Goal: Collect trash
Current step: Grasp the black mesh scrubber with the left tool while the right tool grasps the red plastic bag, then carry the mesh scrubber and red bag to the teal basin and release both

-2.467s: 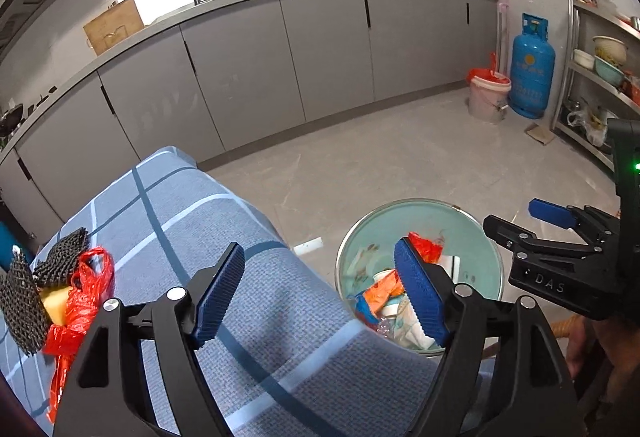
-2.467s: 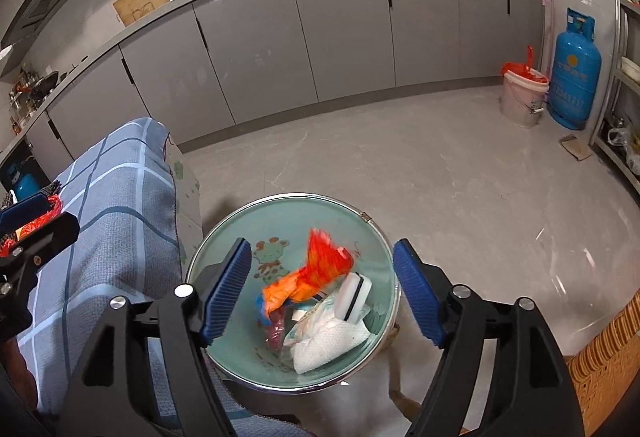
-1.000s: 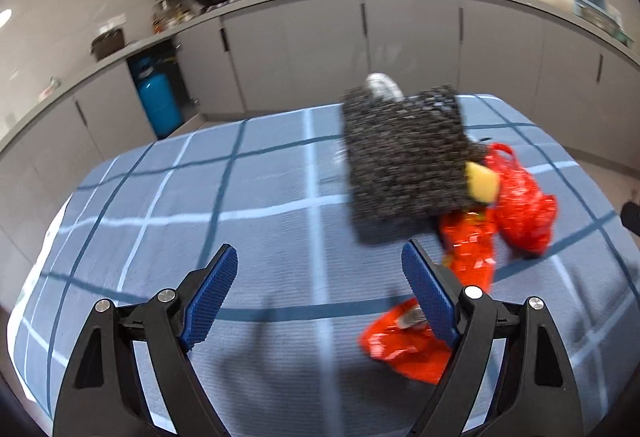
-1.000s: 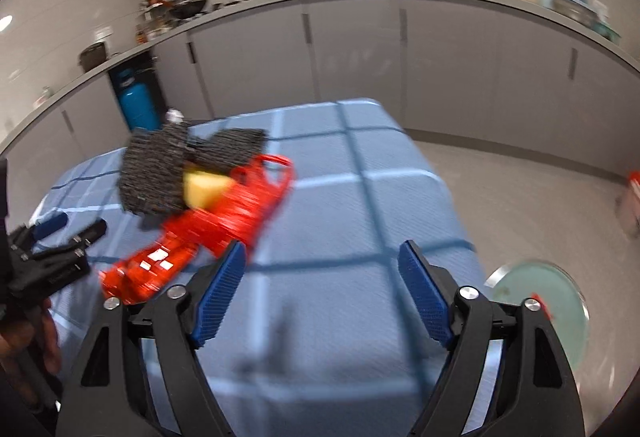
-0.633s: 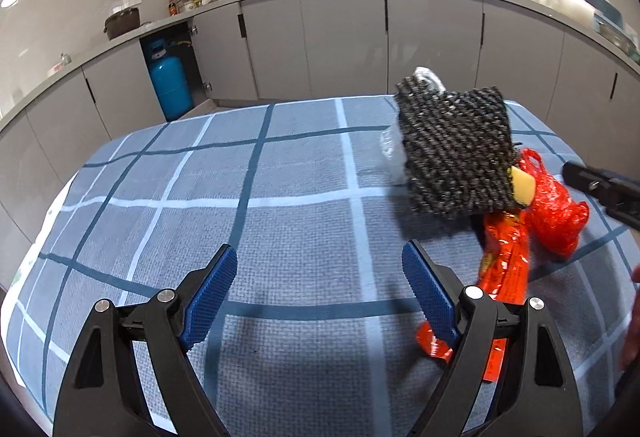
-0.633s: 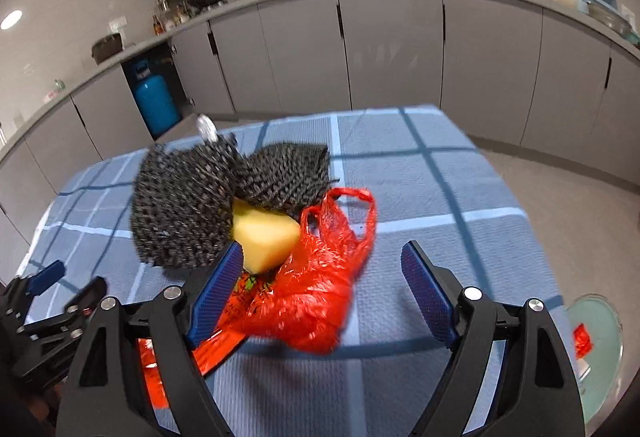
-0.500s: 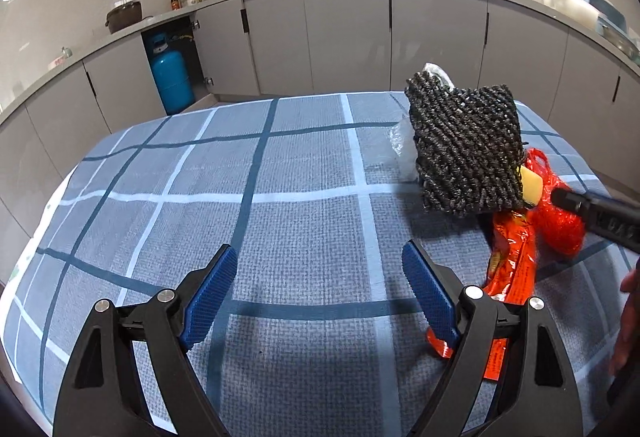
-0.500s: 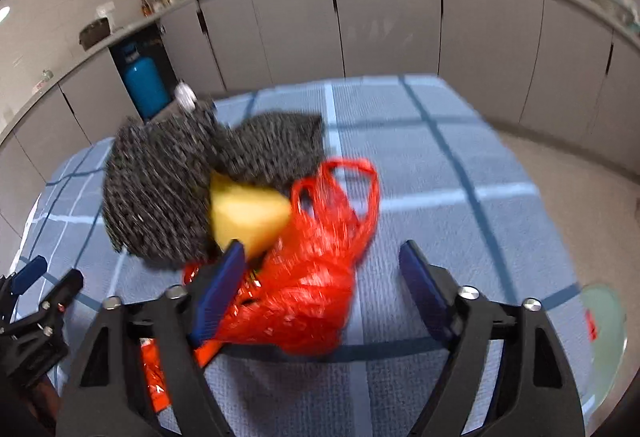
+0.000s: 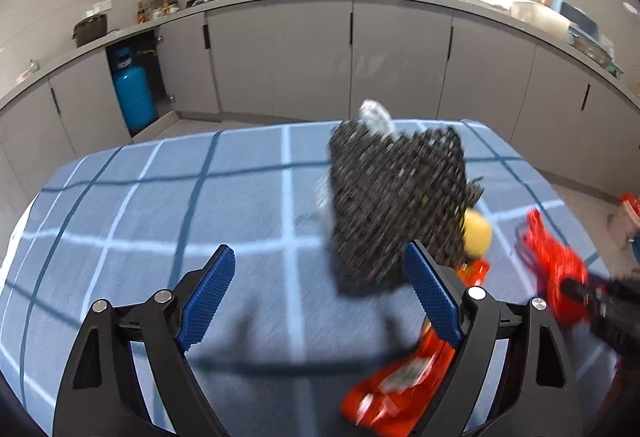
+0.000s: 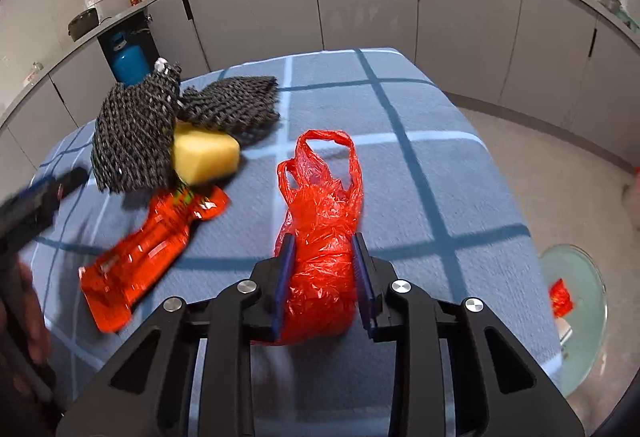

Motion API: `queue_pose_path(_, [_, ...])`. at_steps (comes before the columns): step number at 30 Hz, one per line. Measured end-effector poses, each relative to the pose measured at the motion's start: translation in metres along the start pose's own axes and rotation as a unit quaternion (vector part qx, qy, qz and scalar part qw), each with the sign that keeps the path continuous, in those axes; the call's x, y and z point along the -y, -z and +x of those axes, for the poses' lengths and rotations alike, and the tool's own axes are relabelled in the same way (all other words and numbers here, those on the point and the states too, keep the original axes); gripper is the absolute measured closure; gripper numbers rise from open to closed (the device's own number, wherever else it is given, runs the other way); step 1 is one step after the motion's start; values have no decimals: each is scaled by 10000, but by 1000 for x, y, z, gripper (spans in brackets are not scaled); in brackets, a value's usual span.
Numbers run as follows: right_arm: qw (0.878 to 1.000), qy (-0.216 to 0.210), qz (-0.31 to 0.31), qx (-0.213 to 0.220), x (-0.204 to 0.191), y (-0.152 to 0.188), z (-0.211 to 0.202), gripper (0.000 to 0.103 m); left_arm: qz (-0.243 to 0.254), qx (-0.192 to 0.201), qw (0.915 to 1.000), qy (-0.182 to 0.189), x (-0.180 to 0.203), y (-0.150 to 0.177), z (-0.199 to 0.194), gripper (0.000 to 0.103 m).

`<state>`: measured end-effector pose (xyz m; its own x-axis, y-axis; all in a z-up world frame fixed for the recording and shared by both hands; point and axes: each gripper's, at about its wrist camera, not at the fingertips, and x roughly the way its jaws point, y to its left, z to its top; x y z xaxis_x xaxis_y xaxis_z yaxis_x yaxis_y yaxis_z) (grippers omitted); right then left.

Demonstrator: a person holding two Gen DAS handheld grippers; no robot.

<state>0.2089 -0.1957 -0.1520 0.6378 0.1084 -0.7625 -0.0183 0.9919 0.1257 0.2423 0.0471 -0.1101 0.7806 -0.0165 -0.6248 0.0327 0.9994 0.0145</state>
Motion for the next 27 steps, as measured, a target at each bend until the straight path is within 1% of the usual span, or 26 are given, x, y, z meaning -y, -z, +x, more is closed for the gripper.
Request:
queue_pose_path(2, [10000, -9, 5, -2, 5, 7, -3, 73, -4, 37, 9999, 146, 9, -8, 9, 17])
queue_pose_path(5, [10000, 22, -68, 31, 4, 13, -4, 73, 10, -80, 9999, 147, 17, -14, 25, 18])
queue_pose_path(7, [9999, 35, -107, 50, 5, 15, -4, 72, 46, -171, 9998, 136, 21, -14, 32, 22])
queue_pose_path(8, [9999, 23, -94, 63, 6, 16, -4, 72, 61, -197, 9996, 176, 22, -14, 33, 43])
queue_pose_path(9, [9999, 9, -77, 73, 6, 16, -4, 72, 84, -249, 9994, 224, 23, -13, 35, 77])
queue_pose_path(10, [9999, -2, -63, 84, 7, 16, -3, 72, 128, -346, 9989, 280, 24, -12, 36, 85])
queue_pose_path(11, [9999, -11, -56, 97, 7, 16, -3, 72, 114, -361, 9988, 316, 23, -10, 34, 85])
queue_pose_path(14, [9999, -20, -53, 158, 8, 17, -4, 72, 111, -156, 9997, 177, 17, -7, 15, 87])
queue_pose_path(16, [9998, -34, -31, 200, 8, 21, -7, 73, -67, -24, 9998, 198, 6, -8, -3, 87])
queue_pose_path(18, [9997, -33, -28, 228, 9, 23, -10, 73, -123, 184, 9997, 48, -5, -8, -23, 87])
queue_pose_path(21, [9996, -50, -11, 283, 9, 24, -16, 73, -58, 321, 9993, -182, -14, -7, -39, 87])
queue_pose_path(24, [9993, -61, -22, 363, 8, 24, -24, 74, 23, 331, 9987, -380, -15, -5, -45, 87])
queue_pose_path(27, [9990, -75, -22, 449, 8, 24, -31, 74, 25, 257, 9991, -350, -15, -2, -46, 87])
